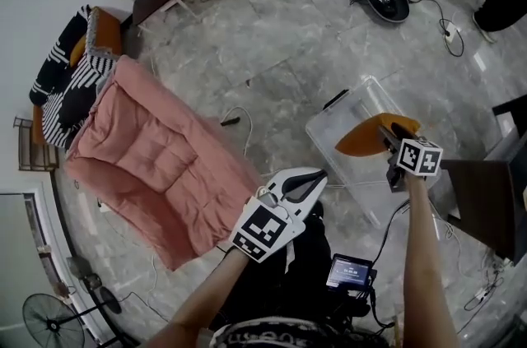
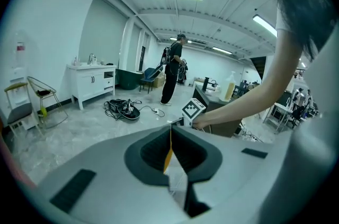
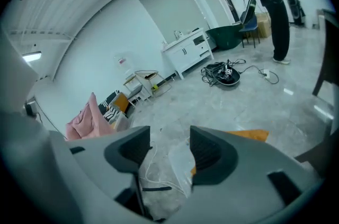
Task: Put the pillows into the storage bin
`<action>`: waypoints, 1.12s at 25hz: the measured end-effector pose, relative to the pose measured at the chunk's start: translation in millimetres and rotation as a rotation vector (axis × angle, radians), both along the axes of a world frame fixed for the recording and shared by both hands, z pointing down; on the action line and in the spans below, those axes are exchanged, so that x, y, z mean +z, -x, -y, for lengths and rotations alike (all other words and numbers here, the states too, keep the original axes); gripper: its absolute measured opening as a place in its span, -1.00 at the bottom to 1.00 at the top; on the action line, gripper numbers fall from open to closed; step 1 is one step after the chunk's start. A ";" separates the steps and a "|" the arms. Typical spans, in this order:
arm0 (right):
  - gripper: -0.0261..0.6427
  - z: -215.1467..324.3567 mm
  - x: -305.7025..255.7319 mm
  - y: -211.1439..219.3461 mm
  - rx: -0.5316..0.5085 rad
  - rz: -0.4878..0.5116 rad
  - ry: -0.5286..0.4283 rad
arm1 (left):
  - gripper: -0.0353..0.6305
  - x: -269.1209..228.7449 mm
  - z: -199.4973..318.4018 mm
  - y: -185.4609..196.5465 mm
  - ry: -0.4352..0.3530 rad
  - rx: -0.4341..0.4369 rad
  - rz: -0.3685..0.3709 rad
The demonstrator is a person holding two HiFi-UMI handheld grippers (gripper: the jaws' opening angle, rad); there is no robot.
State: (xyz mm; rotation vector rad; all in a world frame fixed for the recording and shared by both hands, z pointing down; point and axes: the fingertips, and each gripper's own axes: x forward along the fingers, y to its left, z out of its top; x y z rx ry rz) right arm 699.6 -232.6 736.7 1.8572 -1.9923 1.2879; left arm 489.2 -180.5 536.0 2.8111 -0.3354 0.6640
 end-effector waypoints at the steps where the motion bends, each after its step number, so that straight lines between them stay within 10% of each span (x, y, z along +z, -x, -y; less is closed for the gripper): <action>1: -0.21 4.8 -0.1 5.5 -0.008 0.015 -0.005 | -0.85 2.3 0.4 2.1 0.008 -0.006 0.008; 16: -0.35 17.3 -53.6 121.8 -0.308 0.023 -0.126 | -0.85 18.8 25.1 86.2 0.025 -0.281 0.040; 28: -0.37 -2.2 -114.2 319.6 -0.622 0.051 -0.206 | -0.85 -8.8 -21.6 255.6 -0.016 -0.603 0.024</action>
